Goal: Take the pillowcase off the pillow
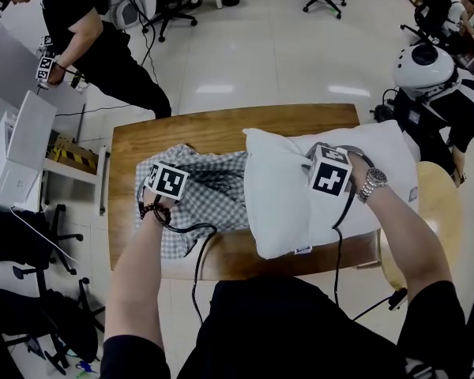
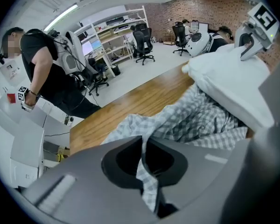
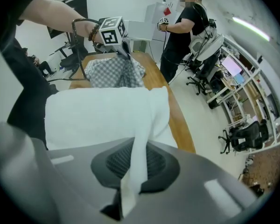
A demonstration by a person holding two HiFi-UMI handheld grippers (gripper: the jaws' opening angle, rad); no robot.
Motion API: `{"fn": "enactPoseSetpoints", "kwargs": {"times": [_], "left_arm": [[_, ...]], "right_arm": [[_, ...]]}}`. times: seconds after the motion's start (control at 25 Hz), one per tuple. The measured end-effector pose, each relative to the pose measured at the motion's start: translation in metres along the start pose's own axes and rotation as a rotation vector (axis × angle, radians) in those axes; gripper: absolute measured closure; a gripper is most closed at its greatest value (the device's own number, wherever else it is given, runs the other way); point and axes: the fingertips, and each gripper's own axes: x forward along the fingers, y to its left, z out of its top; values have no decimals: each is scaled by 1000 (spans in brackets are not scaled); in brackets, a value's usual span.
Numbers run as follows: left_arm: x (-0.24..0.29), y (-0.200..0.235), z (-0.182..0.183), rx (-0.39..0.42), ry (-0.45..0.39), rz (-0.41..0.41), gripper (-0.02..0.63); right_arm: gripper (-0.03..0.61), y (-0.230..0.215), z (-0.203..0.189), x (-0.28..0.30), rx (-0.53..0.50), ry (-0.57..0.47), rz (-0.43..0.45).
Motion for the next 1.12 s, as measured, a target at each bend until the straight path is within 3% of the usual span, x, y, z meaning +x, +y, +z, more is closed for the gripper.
{"fn": "enactPoseSetpoints", "kwargs": {"times": [0.12,0.28,0.4,0.56,1.12], "left_arm": [[-5,13,-32,-48,81,28,606],[-15,32,-44,-69,80,69,604],[-23,44,-20,-40,-44,90,604],[-26,66,-81,-131,192,144,604],[-47,95,-103,-152,203,285,604]], "right_arm": [[555,-1,-7,0,6,4,-15],[555,-3,-15,1,7,17,-21],[555,-6,-17,3,6,23,-30],[554,-13,-18,3,4,31,-39],[523,-9,-22,9,-9,21,-75]]}}
